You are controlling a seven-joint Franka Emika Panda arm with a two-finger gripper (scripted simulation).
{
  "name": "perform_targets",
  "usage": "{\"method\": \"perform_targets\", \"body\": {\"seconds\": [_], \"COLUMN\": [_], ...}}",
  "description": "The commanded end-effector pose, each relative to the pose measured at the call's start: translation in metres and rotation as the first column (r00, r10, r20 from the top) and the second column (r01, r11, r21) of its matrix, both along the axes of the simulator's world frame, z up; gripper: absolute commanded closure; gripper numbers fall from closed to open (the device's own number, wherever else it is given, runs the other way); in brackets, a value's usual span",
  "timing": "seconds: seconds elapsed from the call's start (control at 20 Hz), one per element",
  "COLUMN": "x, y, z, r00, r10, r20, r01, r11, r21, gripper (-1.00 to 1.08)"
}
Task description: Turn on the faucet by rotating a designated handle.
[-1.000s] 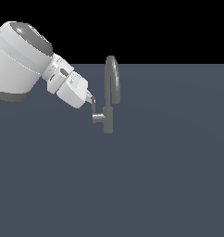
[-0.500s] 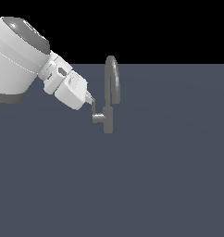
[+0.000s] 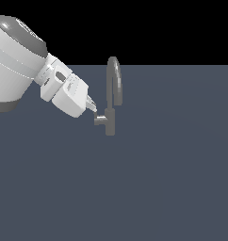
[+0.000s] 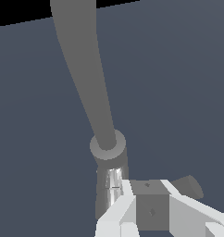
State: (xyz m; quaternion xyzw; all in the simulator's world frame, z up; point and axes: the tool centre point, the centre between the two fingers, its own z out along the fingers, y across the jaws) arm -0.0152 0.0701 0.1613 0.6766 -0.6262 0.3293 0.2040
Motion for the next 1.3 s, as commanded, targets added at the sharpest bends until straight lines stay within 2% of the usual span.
{"method": "perform_targets", "body": {"seconds": [0.0, 0.15, 0.2, 0.8, 0.85, 0.9, 1.25], "x": [-0.017, -0.023, -0.015, -0.046, -0.046, -0.037, -0.034], "y": [-0.008, -0.010, 0.000, -0.014, -0.014, -0.001, -0.007], "z": [-0.011, -0.013, -0.006, -0.061, -0.061, -0.048, -0.086], "r00": [1.000, 1.000, 1.000, 1.000, 1.000, 1.000, 1.000], "r10": [-0.015, -0.017, 0.004, -0.017, -0.017, 0.008, -0.007], "r20": [-0.021, -0.021, -0.006, -0.021, -0.021, 0.001, -0.013], "r01": [0.015, 0.017, -0.004, 0.017, 0.017, -0.008, 0.007], "r11": [1.000, 1.000, 1.000, 1.000, 1.000, 1.000, 1.000], "r21": [-0.009, -0.009, -0.005, -0.009, -0.009, -0.003, -0.006], "gripper": [1.08, 1.08, 1.08, 1.08, 1.08, 1.08, 1.08]}}
